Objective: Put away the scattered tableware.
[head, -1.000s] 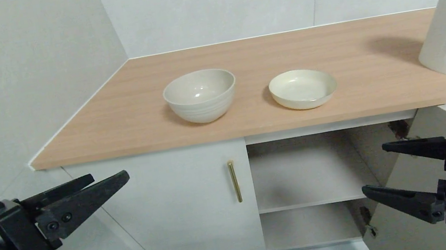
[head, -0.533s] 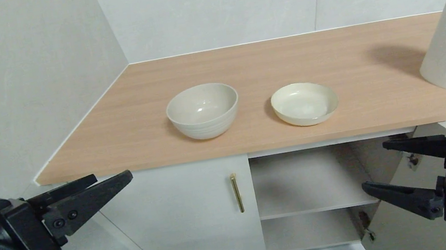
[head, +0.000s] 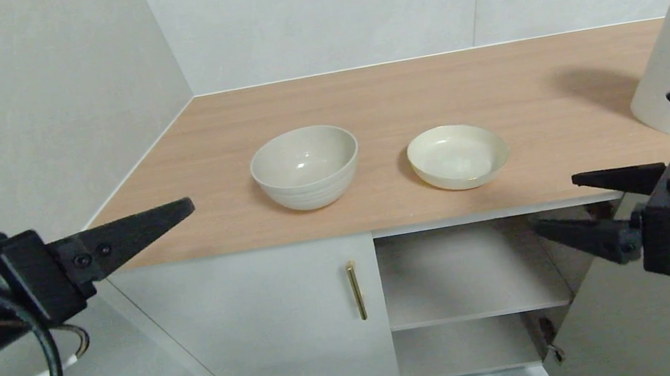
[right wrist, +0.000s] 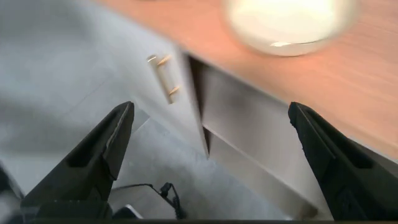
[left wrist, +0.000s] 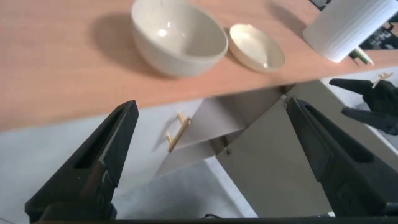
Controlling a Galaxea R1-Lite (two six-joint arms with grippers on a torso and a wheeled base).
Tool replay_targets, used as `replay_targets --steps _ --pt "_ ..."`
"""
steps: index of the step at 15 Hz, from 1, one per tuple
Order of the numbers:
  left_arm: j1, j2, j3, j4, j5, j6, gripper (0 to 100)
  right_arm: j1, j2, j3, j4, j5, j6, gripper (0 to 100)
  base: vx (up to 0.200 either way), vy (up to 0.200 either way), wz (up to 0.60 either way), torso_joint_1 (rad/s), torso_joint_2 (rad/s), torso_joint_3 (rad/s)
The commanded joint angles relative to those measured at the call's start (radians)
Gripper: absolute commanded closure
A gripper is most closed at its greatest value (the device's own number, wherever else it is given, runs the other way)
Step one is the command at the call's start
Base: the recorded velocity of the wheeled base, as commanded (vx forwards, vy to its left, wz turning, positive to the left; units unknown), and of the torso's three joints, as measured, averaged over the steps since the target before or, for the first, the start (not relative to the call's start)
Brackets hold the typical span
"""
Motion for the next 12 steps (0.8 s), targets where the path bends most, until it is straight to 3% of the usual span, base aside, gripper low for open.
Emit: replay_targets --steps 1,3,4,6,9,10,12 --pt "0.001 0.169 -0.215 0.179 0.048 -0.001 0 -0.024 0.147 -0.331 0.241 -0.104 0.107 0 0.0 0.0 0.0 0.0 0.0 0.0" --pt "0.001 0.221 -0.312 0.231 0.103 0.001 0 -0.027 0.239 -0.462 0.28 -0.157 0.115 0 0.0 0.0 0.0 0.0 0.0 0.0" --pt "-0.003 0.247 -0.362 0.268 0.108 0.004 0 -0.027 0.298 -0.536 0.314 -0.237 0.121 0 0.0 0.0 0.0 0.0 0.0 0.0" --pt "-0.032 0.319 -0.444 0.357 0.139 0.005 0 -0.026 0.351 -0.559 0.336 -0.318 0.211 0 0.0 0.0 0.0 0.0 0.0 0.0" --pt "-0.058 0.447 -0.536 0.354 0.329 -0.079 0 -0.032 0.383 -0.581 0.33 -0.361 0.23 0 0.0 0.0 0.0 0.0 0.0 0.0" --pt "-0.069 0.479 -0.56 0.352 0.39 -0.096 0 -0.032 0.372 -0.574 0.33 -0.361 0.228 0 0.0 0.0 0.0 0.0 0.0 0.0" --pt "-0.108 0.517 -0.585 0.352 0.432 -0.098 0 -0.032 0.355 -0.571 0.33 -0.361 0.23 0 0.0 0.0 0.0 0.0 0.0 0.0"
